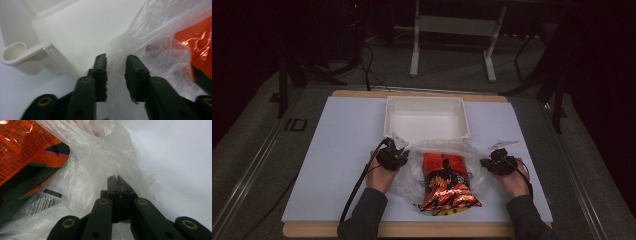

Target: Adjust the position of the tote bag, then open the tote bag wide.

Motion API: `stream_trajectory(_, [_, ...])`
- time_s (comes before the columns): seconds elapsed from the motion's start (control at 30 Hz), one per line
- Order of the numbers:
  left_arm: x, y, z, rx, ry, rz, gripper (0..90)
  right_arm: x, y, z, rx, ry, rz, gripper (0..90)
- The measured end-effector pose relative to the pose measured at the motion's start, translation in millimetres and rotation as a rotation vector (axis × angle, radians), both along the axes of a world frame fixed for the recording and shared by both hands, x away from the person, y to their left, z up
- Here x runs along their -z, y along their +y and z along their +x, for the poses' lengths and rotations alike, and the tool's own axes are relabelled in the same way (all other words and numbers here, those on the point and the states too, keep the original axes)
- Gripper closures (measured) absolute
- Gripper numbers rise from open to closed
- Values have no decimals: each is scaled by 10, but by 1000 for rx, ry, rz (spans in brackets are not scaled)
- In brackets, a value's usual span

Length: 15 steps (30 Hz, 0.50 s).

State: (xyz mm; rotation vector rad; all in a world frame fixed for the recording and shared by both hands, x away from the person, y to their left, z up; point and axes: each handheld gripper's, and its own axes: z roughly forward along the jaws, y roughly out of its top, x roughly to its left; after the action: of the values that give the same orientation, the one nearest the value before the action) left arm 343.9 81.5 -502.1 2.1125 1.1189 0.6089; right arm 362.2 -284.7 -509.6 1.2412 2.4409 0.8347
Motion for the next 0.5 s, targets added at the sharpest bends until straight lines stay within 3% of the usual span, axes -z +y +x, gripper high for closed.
stream_trajectory(0.23, [-97, 35, -84, 40, -21, -64, 610, -12, 20, -25, -11, -5, 0, 871])
stream_trajectory(0.5, [-289, 74, -302, 104, -69, -124, 583, -20, 7, -36, -17, -7, 3, 859])
